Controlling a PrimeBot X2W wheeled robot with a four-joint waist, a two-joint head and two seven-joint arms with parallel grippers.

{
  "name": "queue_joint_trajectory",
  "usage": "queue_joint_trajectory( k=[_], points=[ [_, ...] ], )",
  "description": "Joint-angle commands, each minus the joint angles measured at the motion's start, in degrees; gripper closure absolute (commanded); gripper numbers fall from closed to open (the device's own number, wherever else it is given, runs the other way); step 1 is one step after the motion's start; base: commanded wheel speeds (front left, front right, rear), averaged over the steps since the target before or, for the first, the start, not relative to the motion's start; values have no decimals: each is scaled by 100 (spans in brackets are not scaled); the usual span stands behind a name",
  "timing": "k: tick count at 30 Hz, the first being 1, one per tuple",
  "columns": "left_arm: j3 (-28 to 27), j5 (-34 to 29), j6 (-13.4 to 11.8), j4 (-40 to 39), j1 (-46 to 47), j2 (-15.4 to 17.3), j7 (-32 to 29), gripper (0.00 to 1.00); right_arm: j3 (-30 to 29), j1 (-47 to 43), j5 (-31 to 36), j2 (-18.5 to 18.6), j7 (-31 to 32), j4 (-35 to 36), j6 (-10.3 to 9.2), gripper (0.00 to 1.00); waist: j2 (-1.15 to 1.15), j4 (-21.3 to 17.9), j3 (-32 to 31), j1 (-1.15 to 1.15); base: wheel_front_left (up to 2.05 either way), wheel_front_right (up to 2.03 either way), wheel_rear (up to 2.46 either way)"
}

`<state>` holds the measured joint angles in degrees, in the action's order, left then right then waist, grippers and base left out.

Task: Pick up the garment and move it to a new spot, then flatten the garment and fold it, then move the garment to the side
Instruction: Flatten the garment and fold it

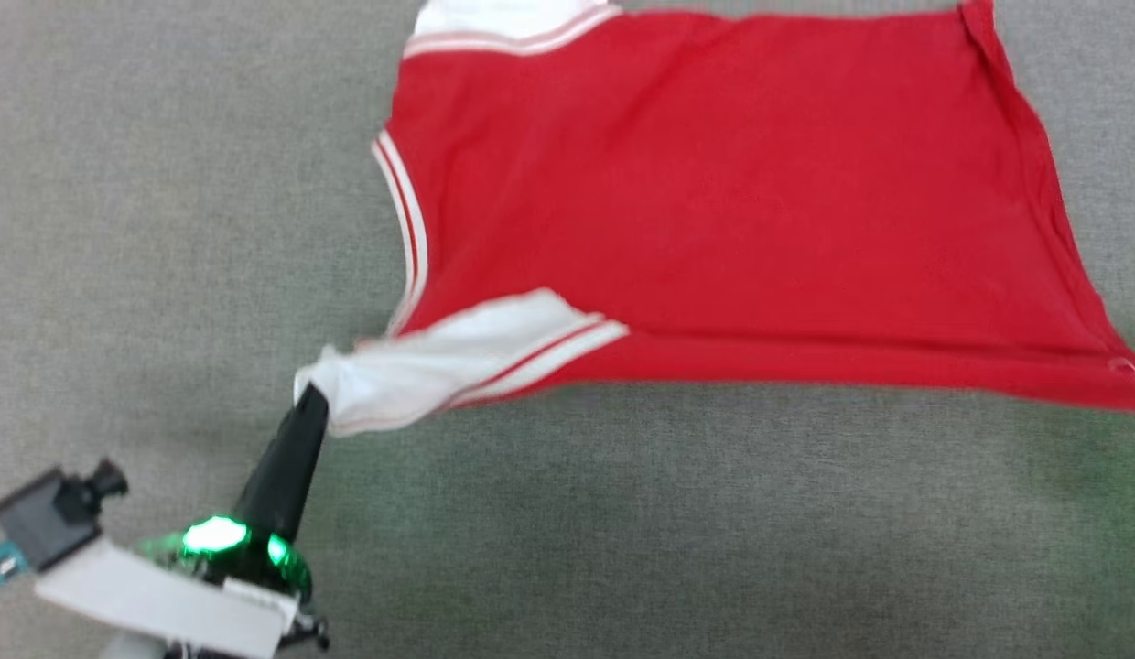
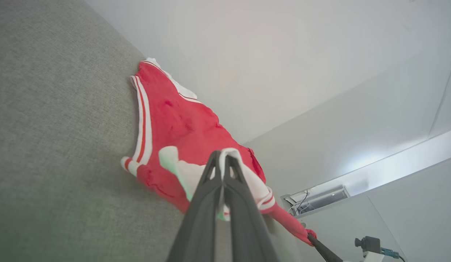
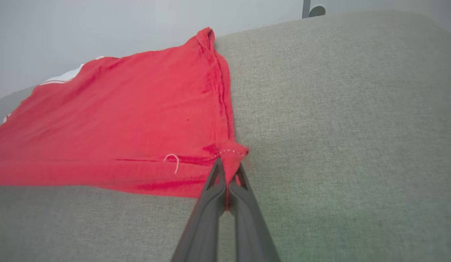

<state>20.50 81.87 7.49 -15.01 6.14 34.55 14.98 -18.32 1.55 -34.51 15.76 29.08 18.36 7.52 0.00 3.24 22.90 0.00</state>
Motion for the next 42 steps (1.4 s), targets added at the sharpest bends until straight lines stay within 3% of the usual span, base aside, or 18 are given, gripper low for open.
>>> queue_joint_trajectory(
  k=[1, 6, 11, 23, 31, 42],
  points=[
    [-70, -49, -4, -55, -95, 16, 24, 100, -107, -88, 1, -44, 26, 61, -6, 100, 0, -3, -24, 0, 0, 0, 0],
    [-229, -377, -4, -310, -422, -60, 24, 100, -301, -279, -49, -252, 166, 421, -6, 100, 0, -33, -121, 0, 0, 0, 0],
    [-62, -336, -4, -223, -34, -44, 24, 100, -98, 135, -8, -282, 276, 339, -6, 100, 0, -71, -146, 0, 0, 0, 0],
    [499, -61, -4, 841, 1759, -115, -6, 100, 355, 1808, 18, -35, 152, -1077, -5, 100, 0, -121, 128, 0, 0, 0, 0],
    [674, -622, -4, 2111, 2494, -353, 23, 100, 663, 2422, 215, 76, -368, -2131, -5, 100, 0, -108, 514, 0, 0, 0, 0],
    [976, -1357, -9, 3246, 2748, -604, 9, 100, 1282, 2787, 413, 232, -948, -3086, -5, 100, 0, -61, 758, 0, 0, 0, 0]
  ],
)
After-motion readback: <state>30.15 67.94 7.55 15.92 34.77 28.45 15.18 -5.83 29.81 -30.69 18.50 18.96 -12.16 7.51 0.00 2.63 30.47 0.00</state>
